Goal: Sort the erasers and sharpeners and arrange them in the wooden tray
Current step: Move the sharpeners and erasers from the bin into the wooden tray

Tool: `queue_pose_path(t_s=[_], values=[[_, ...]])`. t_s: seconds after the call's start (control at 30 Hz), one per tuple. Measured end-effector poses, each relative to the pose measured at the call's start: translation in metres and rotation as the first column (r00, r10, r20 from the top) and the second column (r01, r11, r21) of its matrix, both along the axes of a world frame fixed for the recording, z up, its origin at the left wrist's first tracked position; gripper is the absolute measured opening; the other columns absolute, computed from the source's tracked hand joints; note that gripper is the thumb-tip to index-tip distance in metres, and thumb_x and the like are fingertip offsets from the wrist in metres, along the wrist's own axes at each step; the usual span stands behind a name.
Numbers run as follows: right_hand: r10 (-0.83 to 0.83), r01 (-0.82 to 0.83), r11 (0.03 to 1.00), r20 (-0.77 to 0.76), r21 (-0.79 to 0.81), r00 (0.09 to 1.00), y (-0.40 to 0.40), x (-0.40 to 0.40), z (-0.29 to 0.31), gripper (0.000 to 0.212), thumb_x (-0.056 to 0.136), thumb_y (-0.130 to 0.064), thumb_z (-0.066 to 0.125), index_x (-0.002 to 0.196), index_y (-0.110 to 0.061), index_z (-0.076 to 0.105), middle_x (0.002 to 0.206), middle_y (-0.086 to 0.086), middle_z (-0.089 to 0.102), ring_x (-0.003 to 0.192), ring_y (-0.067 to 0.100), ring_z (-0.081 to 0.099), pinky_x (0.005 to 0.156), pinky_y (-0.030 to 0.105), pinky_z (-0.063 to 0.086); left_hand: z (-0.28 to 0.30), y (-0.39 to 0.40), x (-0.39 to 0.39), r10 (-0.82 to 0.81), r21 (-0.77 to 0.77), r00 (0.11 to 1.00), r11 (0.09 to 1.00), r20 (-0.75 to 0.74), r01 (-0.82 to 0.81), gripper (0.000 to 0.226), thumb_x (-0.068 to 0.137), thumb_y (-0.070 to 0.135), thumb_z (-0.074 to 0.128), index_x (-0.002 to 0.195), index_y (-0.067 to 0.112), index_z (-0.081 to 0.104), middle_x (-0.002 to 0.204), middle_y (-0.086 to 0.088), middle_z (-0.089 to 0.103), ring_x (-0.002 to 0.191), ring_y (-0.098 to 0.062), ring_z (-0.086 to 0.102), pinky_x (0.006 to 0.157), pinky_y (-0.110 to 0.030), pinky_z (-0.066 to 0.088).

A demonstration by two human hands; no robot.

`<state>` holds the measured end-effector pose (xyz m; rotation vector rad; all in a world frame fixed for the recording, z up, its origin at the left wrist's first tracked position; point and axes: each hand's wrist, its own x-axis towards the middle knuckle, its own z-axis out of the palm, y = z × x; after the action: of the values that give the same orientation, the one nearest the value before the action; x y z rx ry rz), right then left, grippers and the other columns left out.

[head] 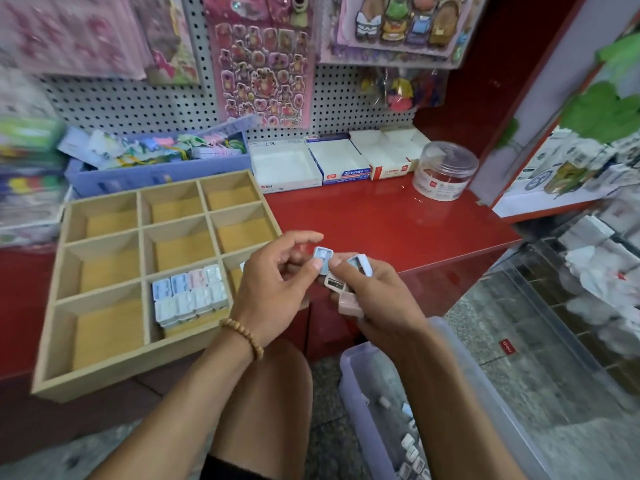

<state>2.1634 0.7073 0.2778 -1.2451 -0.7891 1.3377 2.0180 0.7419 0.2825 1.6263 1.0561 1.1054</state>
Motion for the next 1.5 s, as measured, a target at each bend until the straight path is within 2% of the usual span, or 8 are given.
queue_pose_path(t_s=[0.23,0.37,0.47,0.7,0.83,0.97,1.3,1.5], values=[[0.144,-0.148,0.989,0.144,0.016,0.979,0.017,-0.029,0.015,0.018,0.097,-0.014,0.061,0.089,-0.004,0.074,0.090,0.027,0.071,0.079,0.029,0.067,0.077,0.046,0.056,0.013,0.008,-0.044,-0.058,0.020,0.990,0.998,-0.127,0.061,0.040,0.073,0.002,0.081,0.096,0.031,0.066,0.082,-0.004,0.068,0.069,-0.015,0.062,0.067,-0.027,0.053],[0.128,-0.130,0.991,0.151,0.009,0.980,0.024,-0.039,0.019,0.019,0.097,-0.014,0.062,0.086,-0.010,0.077,0.081,0.015,0.073,0.076,0.028,0.060,0.068,0.039,0.049,0.010,0.018,-0.069,0.162,0.162,0.926,0.980,-0.340,-0.112,0.029,0.070,0.014,0.083,0.090,0.025,0.065,0.091,0.010,0.060,0.079,-0.006,0.057,0.070,-0.012,0.044],[0.077,-0.076,0.997,0.125,-0.014,0.989,0.025,-0.039,0.017,0.015,0.096,-0.015,0.062,0.089,-0.009,0.074,0.076,0.009,0.070,0.070,0.024,0.057,0.059,0.031,0.042,-0.001,0.029,-0.086,0.244,0.159,0.842,0.969,-0.481,-0.191,0.028,0.069,0.015,0.080,0.091,0.023,0.065,0.090,0.012,0.056,0.086,-0.013,0.057,0.081,-0.032,0.050],[0.063,-0.053,0.996,0.136,-0.073,0.989,0.024,-0.038,0.007,0.013,0.097,-0.014,0.061,0.095,-0.005,0.070,0.076,0.010,0.067,0.049,0.010,0.053,0.037,0.019,0.035,-0.016,0.043,-0.079,0.191,0.138,0.638,0.982,-0.746,-0.132,0.031,0.069,0.037,0.083,0.096,0.029,0.071,0.084,0.009,0.043,0.100,-0.021,0.048,0.083,-0.036,0.047],[0.049,-0.039,0.996,0.134,-0.079,0.990,0.029,-0.036,0.003,0.012,0.096,-0.014,0.061,0.091,-0.009,0.070,0.081,0.012,0.070,0.066,0.023,0.057,0.044,0.023,0.040,-0.013,0.049,-0.071,0.225,0.192,0.406,0.974,-0.886,-0.120,0.036,0.072,0.047,0.077,0.105,0.034,0.070,0.092,0.005,0.046,0.108,-0.022,0.046,0.085,-0.035,0.037],[0.038,-0.026,0.996,0.139,-0.086,0.990,0.033,-0.033,-0.002,0.013,0.096,-0.015,0.062,0.090,-0.010,0.071,0.080,0.011,0.072,0.070,0.024,0.058,0.059,0.032,0.041,-0.009,0.052,-0.066,0.247,0.226,0.294,0.968,-0.923,-0.104,0.039,0.071,0.043,0.078,0.107,0.035,0.069,0.109,0.003,0.055,0.112,-0.020,0.045,0.085,-0.033,0.032],[-0.032,0.026,0.985,-0.030,-0.170,0.999,0.031,-0.028,-0.005,0.018,0.099,-0.011,0.053,0.102,-0.004,0.070,0.074,0.005,0.068,0.051,0.010,0.059,0.039,0.020,0.037,-0.011,0.058,-0.061,0.266,0.251,0.306,0.964,-0.914,-0.087,0.018,0.079,0.044,0.074,0.093,0.034,0.075,0.105,0.006,0.062,0.109,-0.018,0.049,0.080,-0.031,0.024],[-0.016,-0.008,0.990,-0.164,-0.144,0.986,0.036,-0.033,-0.003,0.020,0.100,-0.006,0.049,0.100,-0.004,0.069,0.069,0.005,0.069,0.056,0.014,0.056,0.047,0.021,0.042,-0.011,0.059,-0.062,0.264,0.262,0.302,0.964,-0.916,-0.047,0.026,0.079,0.052,0.072,0.097,0.033,0.074,0.092,0.008,0.053,0.105,-0.018,0.049,0.078,-0.030,0.023]])
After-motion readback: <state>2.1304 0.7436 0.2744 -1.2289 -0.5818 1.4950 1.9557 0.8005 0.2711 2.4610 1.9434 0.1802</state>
